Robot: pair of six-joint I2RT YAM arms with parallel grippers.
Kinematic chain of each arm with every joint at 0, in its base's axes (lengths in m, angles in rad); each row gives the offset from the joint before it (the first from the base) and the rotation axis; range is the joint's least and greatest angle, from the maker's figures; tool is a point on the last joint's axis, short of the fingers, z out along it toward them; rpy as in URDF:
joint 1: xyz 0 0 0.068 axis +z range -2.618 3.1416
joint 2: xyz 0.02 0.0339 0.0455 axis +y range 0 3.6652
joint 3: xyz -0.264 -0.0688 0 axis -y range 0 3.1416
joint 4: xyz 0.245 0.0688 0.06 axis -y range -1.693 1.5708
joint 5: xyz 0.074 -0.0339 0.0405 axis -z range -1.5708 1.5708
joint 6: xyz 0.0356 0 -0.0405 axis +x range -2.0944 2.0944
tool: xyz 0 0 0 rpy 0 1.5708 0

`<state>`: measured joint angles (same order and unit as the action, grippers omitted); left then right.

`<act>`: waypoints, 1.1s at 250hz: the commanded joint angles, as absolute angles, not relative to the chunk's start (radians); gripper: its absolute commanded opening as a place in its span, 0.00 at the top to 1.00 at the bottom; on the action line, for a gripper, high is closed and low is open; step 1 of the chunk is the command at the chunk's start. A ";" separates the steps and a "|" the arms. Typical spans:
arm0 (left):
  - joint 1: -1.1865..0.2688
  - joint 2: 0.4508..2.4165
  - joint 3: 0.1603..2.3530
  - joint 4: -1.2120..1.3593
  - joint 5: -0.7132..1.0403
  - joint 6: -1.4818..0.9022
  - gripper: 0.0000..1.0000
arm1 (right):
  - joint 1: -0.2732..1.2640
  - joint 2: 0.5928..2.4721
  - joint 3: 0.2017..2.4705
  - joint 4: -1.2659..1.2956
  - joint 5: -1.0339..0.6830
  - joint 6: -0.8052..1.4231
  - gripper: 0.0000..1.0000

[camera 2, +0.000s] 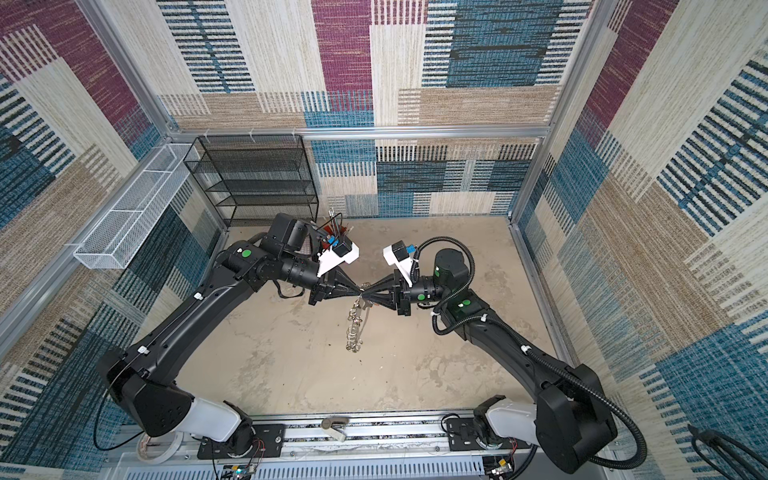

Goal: Put the keys on the keyring

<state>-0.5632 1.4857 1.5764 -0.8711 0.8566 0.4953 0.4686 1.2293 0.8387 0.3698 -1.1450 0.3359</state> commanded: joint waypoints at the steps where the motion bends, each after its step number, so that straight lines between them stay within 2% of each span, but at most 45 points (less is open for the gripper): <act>1: -0.563 1.457 1.548 -0.775 0.810 0.436 1.00 | 0.453 1.210 0.835 0.419 -1.153 0.345 0.68; 36: -0.563 1.417 1.509 -0.727 0.834 0.406 1.00 | 0.442 1.201 0.829 0.419 -1.154 0.349 0.57; 68: -0.563 1.396 1.482 -0.684 0.855 0.366 1.00 | 0.441 1.200 0.828 0.403 -1.145 0.337 0.51; 105: -0.563 1.372 1.445 -0.636 0.871 0.333 1.00 | 0.442 1.220 0.833 0.426 -1.156 0.351 0.51; 155: -0.563 1.355 1.415 -0.593 0.902 0.311 1.00 | 0.445 1.241 0.838 0.431 -1.147 0.348 0.62; 177: -0.563 1.351 1.410 -0.584 0.903 0.305 1.00 | 0.445 1.245 0.841 0.435 -1.152 0.353 0.71; 238: -0.563 1.350 1.405 -0.571 0.896 0.296 1.00 | 0.444 1.236 0.826 0.439 -1.145 0.358 0.87; 275: -0.563 1.340 1.389 -0.529 0.893 0.272 1.00 | 0.444 1.235 0.822 0.441 -1.143 0.356 1.00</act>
<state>-0.5625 1.3533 1.4040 -0.6033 0.8631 0.3092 0.4438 1.2396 0.8242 0.4065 -1.1606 0.3511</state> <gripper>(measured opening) 0.048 0.050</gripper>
